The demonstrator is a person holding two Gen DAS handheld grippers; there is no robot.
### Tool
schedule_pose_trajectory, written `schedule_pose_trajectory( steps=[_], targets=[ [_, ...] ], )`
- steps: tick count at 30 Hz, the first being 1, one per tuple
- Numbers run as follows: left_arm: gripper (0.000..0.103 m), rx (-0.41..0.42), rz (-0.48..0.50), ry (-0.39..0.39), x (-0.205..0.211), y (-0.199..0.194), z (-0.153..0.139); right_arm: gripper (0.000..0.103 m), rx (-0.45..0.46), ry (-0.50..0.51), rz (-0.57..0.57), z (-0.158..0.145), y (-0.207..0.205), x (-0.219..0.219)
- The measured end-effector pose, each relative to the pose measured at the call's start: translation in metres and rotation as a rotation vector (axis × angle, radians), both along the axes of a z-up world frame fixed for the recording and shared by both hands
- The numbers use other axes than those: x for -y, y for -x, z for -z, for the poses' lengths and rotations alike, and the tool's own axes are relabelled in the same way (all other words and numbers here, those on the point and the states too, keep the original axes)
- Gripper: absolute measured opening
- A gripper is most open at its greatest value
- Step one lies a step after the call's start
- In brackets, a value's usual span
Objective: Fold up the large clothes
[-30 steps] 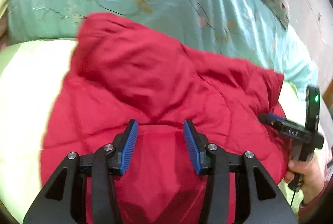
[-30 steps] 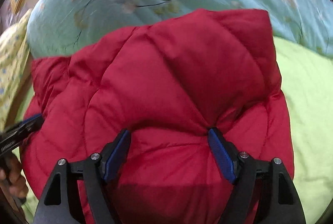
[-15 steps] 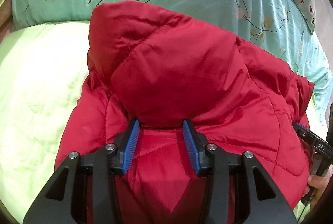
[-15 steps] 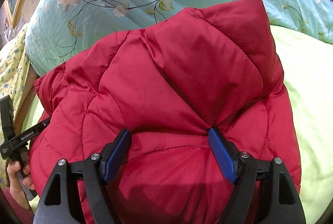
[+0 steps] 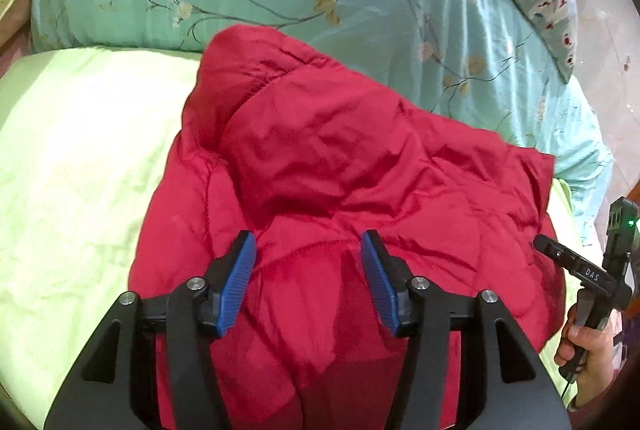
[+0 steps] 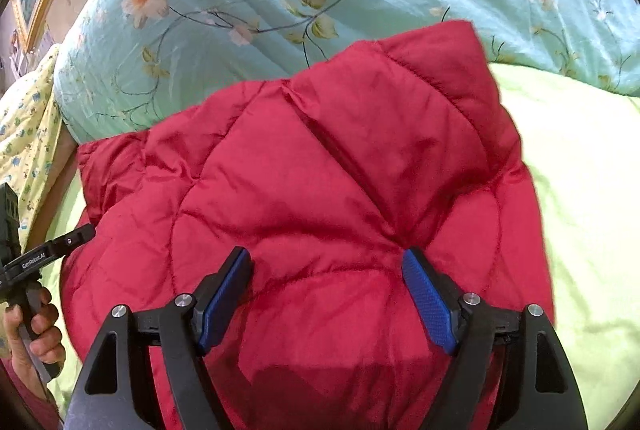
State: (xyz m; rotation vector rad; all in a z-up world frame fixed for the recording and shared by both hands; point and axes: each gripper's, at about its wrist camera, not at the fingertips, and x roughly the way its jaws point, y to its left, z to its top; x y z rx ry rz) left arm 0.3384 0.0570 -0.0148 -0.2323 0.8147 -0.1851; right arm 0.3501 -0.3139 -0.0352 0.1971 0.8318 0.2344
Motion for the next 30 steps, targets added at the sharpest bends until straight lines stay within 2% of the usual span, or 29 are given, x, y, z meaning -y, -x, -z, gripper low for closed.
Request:
schedule_pose_trajectory(
  steps=[4, 11, 16, 23, 30],
  targets=[
    [0.065, 0.032, -0.007, 0.025, -0.016, 0.022, -0.003, 0.080, 0.007, -0.017, 0.007, -0.010, 0.017, 0.014],
    [0.066, 0.044, -0.014, 0.035, -0.036, 0.039, -0.002, 0.080, 0.001, -0.017, 0.016, -0.013, 0.035, 0.033],
    [0.066, 0.068, -0.033, 0.058, -0.050, 0.044, -0.004, 0.080, 0.000, 0.018, 0.028, -0.012, 0.043, 0.043],
    [0.068, 0.034, -0.061, 0.132, -0.079, 0.044, 0.008, 0.080, -0.013, -0.007, 0.049, -0.009, 0.051, 0.067],
    [0.068, -0.023, -0.056, 0.263, -0.102, 0.037, 0.032, 0.081, -0.045, -0.080, 0.096, 0.004, 0.052, 0.096]
  ],
)
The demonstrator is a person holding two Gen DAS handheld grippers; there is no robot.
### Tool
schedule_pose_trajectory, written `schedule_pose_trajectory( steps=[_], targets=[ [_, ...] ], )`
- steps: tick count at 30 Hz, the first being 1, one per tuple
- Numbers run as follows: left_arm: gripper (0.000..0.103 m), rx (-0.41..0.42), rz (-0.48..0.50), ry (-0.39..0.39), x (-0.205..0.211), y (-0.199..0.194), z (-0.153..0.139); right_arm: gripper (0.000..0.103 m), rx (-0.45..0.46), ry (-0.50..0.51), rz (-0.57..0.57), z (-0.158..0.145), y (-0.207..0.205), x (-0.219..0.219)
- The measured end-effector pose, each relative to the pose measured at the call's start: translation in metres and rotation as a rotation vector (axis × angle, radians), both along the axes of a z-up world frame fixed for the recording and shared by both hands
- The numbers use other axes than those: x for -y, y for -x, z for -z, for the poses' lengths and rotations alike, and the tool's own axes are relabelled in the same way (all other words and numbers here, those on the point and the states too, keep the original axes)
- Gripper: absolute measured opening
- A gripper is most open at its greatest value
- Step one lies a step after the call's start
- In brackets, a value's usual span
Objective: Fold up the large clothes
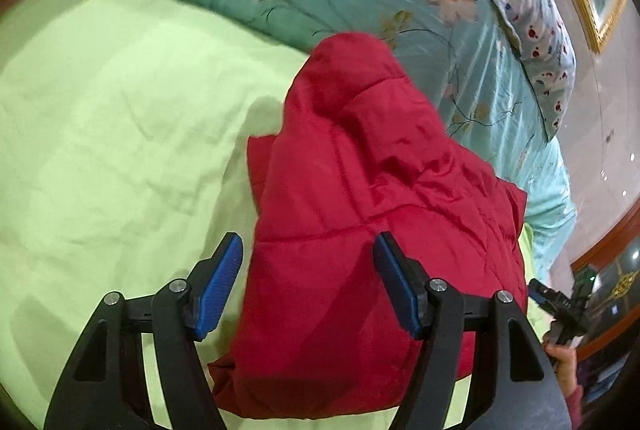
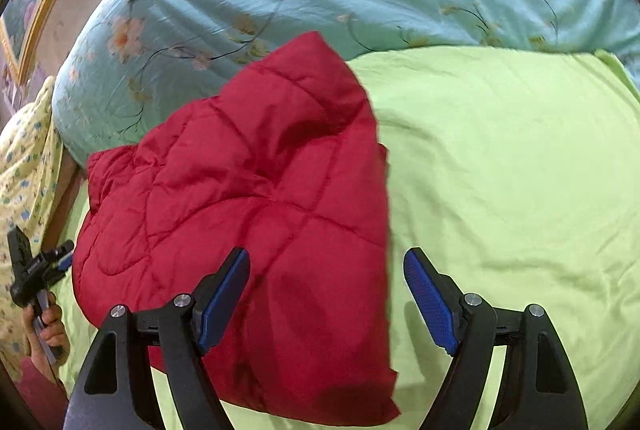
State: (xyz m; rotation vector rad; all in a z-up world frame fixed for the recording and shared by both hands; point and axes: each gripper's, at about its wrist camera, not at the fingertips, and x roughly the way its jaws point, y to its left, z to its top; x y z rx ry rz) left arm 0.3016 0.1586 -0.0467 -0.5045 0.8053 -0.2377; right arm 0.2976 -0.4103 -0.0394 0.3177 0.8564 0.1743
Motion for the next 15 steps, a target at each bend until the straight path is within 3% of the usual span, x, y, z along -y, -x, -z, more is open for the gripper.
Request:
schedule_pose_trajectory(
  steps=[6, 10, 15],
  targets=[
    [0.081, -0.033, 0.007, 0.093, -0.007, -0.007, 0.016, 0.081, -0.044, -0.085, 0.019, 0.018, -0.008, 0.016],
    [0.082, -0.049, 0.025, 0.117, -0.005, -0.012, 0.020, 0.082, -0.063, -0.145, 0.018, 0.028, -0.013, 0.021],
    [0.082, -0.081, 0.063, 0.207, -0.004, -0.023, 0.029, 0.085, -0.088, -0.249, 0.006, 0.040, -0.022, 0.022]
  ],
)
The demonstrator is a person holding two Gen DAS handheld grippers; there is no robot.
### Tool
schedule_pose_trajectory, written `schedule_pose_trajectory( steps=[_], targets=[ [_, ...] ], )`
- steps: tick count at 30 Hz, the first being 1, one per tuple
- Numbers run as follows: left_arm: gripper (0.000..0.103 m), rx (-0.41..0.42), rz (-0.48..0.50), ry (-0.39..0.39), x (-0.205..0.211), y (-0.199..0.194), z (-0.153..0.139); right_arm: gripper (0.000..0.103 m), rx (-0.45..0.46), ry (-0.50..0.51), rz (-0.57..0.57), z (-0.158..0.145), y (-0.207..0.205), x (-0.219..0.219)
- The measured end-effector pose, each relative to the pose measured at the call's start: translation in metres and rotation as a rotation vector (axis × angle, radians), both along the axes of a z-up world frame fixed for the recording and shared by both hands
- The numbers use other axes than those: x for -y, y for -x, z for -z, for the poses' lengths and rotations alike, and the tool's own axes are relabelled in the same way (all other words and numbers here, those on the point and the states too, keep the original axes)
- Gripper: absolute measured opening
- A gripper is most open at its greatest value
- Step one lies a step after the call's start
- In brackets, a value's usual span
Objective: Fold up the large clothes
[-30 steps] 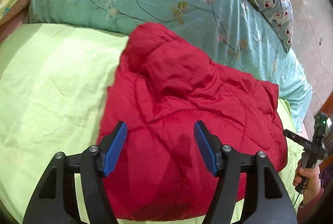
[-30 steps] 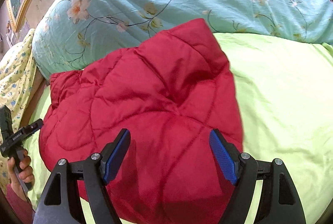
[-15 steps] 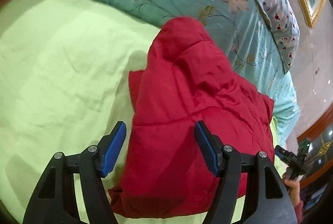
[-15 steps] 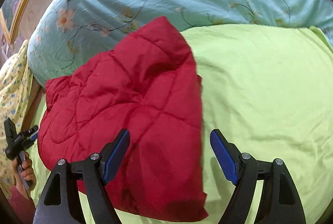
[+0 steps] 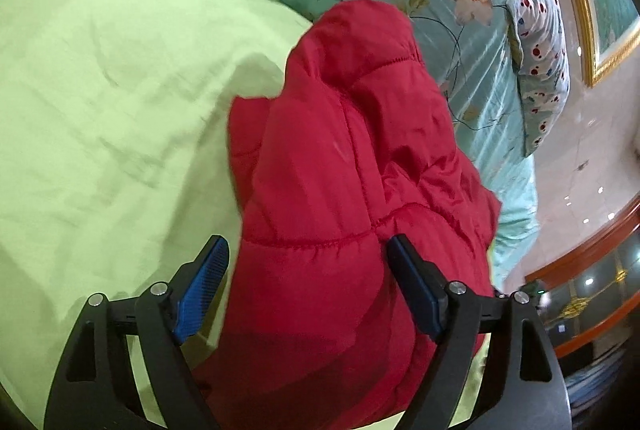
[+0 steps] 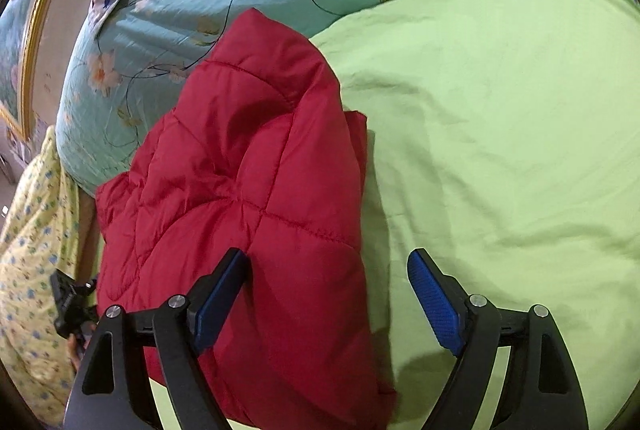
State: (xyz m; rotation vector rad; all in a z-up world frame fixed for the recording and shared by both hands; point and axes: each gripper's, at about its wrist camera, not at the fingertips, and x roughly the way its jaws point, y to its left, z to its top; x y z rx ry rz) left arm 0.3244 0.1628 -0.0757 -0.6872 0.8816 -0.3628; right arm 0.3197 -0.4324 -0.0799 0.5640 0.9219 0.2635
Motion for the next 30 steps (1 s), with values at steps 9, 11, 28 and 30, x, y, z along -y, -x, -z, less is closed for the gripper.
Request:
schedule_pose_trajectory(
  steps=[9, 11, 28, 30],
  targets=[
    [0.091, -0.034, 0.054, 0.074, 0.015, -0.015, 0.013, 0.091, -0.043, -0.141, -0.059, 0.019, -0.010, -0.009],
    [0.091, -0.038, 0.055, 0.087, 0.017, -0.017, 0.014, 0.091, -0.051, -0.175, -0.071, 0.024, -0.013, -0.011],
    [0.046, 0.074, 0.113, 0.052, 0.022, 0.034, -0.026, 0.040, -0.040, -0.171, -0.139, -0.007, 0.009, -0.034],
    [0.046, 0.083, 0.126, 0.048, 0.020, 0.052, -0.032, 0.039, -0.046, -0.188, -0.150, -0.011, 0.023, -0.033]
  ],
)
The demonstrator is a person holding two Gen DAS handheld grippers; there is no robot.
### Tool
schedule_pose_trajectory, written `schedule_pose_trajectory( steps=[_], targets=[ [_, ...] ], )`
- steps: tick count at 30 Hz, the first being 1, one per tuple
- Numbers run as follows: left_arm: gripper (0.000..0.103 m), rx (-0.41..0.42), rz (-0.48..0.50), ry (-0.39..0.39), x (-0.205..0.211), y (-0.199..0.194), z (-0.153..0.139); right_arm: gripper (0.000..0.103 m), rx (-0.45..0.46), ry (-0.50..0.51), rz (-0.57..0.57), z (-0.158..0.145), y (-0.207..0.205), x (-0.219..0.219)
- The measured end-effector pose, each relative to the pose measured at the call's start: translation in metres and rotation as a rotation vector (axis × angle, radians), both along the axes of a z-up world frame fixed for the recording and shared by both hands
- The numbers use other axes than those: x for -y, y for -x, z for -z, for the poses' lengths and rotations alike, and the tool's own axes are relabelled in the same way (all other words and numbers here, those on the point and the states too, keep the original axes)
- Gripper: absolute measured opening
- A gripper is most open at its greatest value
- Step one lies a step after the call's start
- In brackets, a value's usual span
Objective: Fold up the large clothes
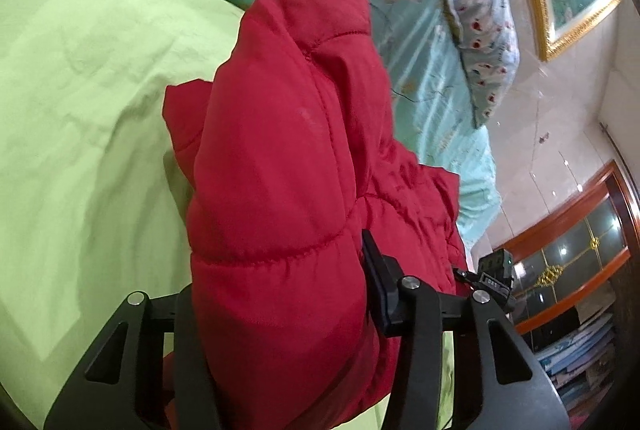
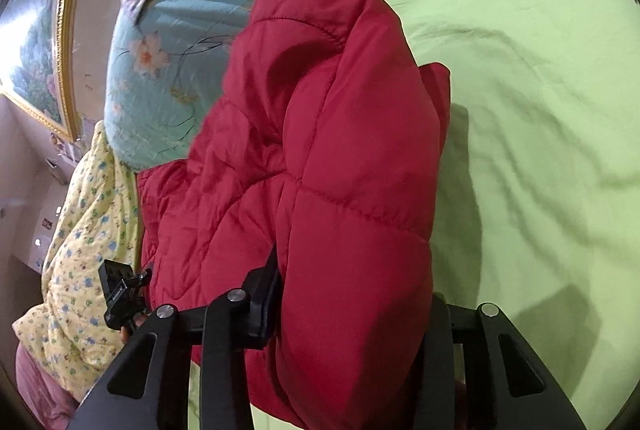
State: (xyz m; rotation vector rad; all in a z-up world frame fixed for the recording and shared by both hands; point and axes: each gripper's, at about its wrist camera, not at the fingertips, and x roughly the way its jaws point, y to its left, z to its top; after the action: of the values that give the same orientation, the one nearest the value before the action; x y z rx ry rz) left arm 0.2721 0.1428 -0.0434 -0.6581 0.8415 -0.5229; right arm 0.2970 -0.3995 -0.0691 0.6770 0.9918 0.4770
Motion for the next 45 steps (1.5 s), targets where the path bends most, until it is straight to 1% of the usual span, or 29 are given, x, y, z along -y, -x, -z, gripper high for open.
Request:
schedule_pose_trajectory(
  steps=[6, 10, 14, 17, 20, 23, 26, 29, 31, 34, 36, 37, 39, 40, 43, 45],
  targets=[
    [0.046, -0.011, 0.030, -0.003, -0.006, 0.054, -0.007, 0.039, -0.012, -0.021, -0.046, -0.012, 0.054, -0.003],
    [0.046, -0.027, 0.041, 0.007, -0.013, 0.098, -0.005, 0.039, -0.023, -0.031, -0.070, -0.019, 0.096, -0.006],
    [0.046, -0.042, 0.038, 0.010, -0.016, 0.129, -0.002, 0.039, -0.031, -0.054, -0.073, -0.020, 0.129, -0.008],
    [0.046, -0.038, 0.034, 0.002, -0.014, 0.140, -0.001, 0.039, -0.035, -0.059, -0.068, -0.020, 0.142, -0.009],
    [0.046, -0.040, 0.017, -0.015, -0.012, 0.138, 0.005, 0.039, -0.045, -0.060, -0.063, -0.016, 0.149, -0.007],
    [0.046, -0.052, -0.004, -0.036, -0.013, 0.134, 0.012, 0.039, -0.047, -0.062, -0.047, -0.013, 0.147, -0.007],
    [0.047, -0.062, -0.025, -0.076, -0.012, 0.130, 0.020, 0.041, -0.043, -0.050, -0.036, -0.011, 0.146, -0.007],
    [0.049, -0.047, -0.037, -0.126, -0.011, 0.130, 0.023, 0.043, -0.047, -0.048, -0.018, -0.007, 0.144, -0.007],
    [0.052, -0.031, -0.048, -0.179, -0.006, 0.128, 0.021, 0.044, -0.048, -0.044, -0.005, -0.006, 0.141, -0.010],
    [0.056, -0.024, -0.071, -0.225, -0.002, 0.122, 0.024, 0.045, -0.044, -0.012, 0.012, -0.005, 0.139, -0.011],
    [0.062, -0.020, -0.082, -0.262, -0.001, 0.121, 0.026, 0.046, -0.045, -0.003, 0.022, -0.004, 0.138, -0.013],
    [0.063, -0.015, -0.088, -0.283, 0.001, 0.121, 0.025, 0.048, -0.048, 0.006, 0.027, -0.003, 0.137, -0.013],
    [0.070, -0.008, -0.103, -0.324, 0.003, 0.122, 0.024, 0.049, -0.049, 0.028, 0.032, -0.001, 0.137, -0.015],
    [0.071, -0.003, -0.115, -0.356, 0.005, 0.123, 0.023, 0.051, -0.050, 0.036, 0.036, -0.001, 0.137, -0.015],
    [0.074, 0.011, -0.144, -0.421, 0.009, 0.127, 0.016, 0.052, -0.054, 0.065, 0.050, 0.000, 0.137, -0.017],
    [0.074, 0.022, -0.178, -0.447, 0.009, 0.129, 0.010, 0.053, -0.052, 0.084, 0.059, -0.001, 0.137, -0.018]
  ],
)
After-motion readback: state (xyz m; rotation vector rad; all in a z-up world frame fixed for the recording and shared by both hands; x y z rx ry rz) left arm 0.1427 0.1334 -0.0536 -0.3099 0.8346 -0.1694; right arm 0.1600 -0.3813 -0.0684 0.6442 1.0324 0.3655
